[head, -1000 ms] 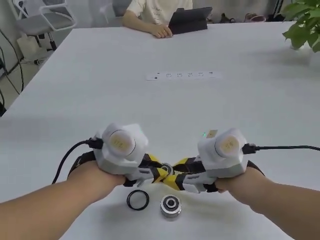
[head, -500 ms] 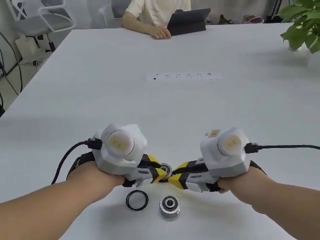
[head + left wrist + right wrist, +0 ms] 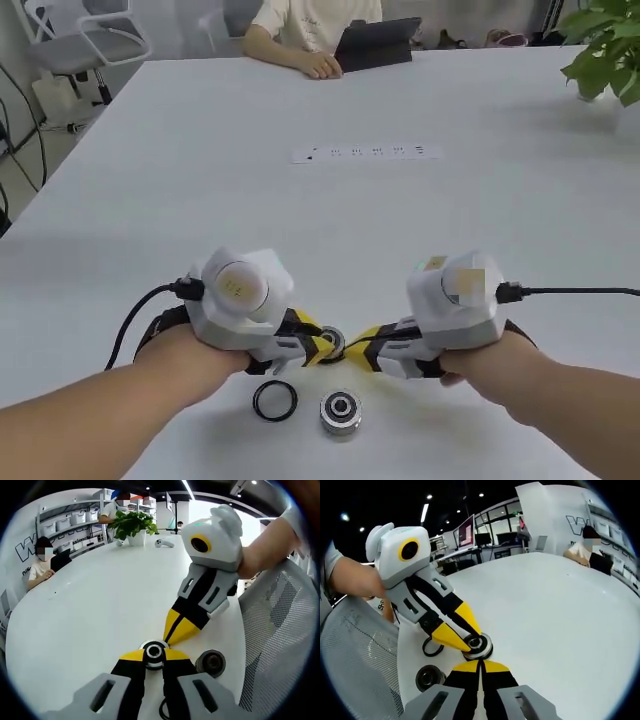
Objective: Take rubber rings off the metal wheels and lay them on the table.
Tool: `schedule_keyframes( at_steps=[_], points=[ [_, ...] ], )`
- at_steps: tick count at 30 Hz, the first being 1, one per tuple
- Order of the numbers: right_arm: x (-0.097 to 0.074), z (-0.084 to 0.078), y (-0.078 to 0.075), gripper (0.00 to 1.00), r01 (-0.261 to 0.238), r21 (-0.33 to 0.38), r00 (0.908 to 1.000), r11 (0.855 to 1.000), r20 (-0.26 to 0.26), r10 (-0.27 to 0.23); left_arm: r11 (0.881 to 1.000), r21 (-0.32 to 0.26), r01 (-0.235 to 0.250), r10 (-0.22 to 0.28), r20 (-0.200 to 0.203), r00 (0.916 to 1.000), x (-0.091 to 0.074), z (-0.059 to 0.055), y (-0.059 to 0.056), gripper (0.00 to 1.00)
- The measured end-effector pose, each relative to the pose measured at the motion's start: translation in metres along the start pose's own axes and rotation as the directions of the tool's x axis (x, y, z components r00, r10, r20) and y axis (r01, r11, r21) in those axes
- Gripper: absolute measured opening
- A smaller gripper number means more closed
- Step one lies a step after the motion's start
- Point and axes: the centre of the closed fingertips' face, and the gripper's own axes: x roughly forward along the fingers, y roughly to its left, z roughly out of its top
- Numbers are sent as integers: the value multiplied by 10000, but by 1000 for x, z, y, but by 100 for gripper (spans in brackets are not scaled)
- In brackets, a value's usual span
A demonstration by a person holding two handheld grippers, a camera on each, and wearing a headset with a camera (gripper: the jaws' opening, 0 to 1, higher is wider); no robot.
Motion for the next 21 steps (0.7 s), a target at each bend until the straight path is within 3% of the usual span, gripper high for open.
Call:
schedule_keyframes(
  at_steps=[6, 10, 21],
  points=[
    [-2, 1, -2, 0, -27, 835, 9998, 9965, 219, 9, 9999, -56, -86, 86, 6, 10000, 0, 0, 0, 7],
    [-5, 7, -5, 0, -98, 1579, 9980, 9874, 632, -2, 9999, -78, -119, 119, -16, 9999, 0, 0, 0, 7],
    [-5, 12, -1, 0, -184, 1445, 9956, 9893, 937, 49, 9996, -188, -198, 197, -101, 9998, 0, -1, 0, 7]
  ],
)
